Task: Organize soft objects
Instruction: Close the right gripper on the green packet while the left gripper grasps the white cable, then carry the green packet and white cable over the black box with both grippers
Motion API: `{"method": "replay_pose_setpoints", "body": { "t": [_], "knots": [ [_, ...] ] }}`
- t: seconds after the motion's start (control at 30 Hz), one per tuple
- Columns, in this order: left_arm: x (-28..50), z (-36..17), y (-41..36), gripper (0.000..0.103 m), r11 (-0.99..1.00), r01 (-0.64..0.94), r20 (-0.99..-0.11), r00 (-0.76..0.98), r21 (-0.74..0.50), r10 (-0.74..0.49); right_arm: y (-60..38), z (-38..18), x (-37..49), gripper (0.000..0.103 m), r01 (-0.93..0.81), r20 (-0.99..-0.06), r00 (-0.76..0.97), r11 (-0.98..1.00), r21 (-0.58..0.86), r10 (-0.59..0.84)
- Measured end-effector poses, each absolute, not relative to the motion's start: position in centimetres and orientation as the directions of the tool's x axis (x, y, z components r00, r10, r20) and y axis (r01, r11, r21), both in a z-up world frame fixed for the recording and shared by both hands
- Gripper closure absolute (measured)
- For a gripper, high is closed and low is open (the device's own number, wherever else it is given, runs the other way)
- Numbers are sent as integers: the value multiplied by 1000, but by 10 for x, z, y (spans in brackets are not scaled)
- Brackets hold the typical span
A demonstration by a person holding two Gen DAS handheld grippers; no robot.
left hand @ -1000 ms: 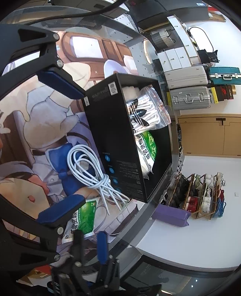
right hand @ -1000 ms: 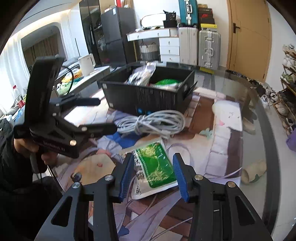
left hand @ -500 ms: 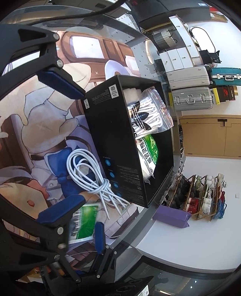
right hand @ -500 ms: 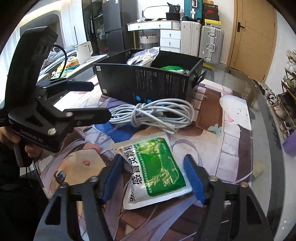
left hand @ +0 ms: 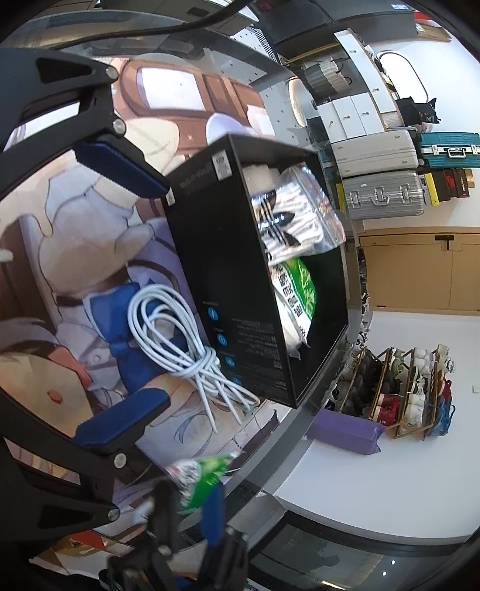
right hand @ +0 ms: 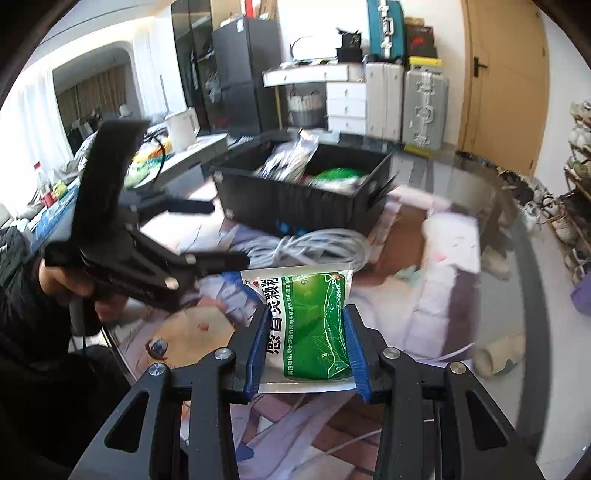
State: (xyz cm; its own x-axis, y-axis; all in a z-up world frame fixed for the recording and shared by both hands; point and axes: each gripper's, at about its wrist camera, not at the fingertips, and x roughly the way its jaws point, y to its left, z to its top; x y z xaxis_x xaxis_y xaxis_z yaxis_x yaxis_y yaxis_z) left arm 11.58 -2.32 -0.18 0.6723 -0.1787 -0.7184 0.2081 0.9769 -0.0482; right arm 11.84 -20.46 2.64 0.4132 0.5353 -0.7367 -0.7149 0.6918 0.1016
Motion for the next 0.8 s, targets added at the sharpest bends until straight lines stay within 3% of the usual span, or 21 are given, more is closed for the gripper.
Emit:
{"method": "replay_pose_setpoints", "body": {
  "t": [0.3,0.4,0.6,0.8],
  "knots": [
    [139,-10,-54,2,963,269,-770,608,-30,-194,-222,29,129,63,-662,-727,458,742,105,512],
    [148,-11,-59,8,964,264,-780,595,-37,-193,-224,29,131,63,-659,-727,460,745,106,511],
    [151,-14,-69,40,964,267,-794,582,-17,-176,-227,28,129,63,-654,-725,463,749,109,509],
    [140,-13,-65,47,959,282,-790,585,-11,-182,-227,28,129,63,-654,-725,463,749,110,510]
  ]
}}
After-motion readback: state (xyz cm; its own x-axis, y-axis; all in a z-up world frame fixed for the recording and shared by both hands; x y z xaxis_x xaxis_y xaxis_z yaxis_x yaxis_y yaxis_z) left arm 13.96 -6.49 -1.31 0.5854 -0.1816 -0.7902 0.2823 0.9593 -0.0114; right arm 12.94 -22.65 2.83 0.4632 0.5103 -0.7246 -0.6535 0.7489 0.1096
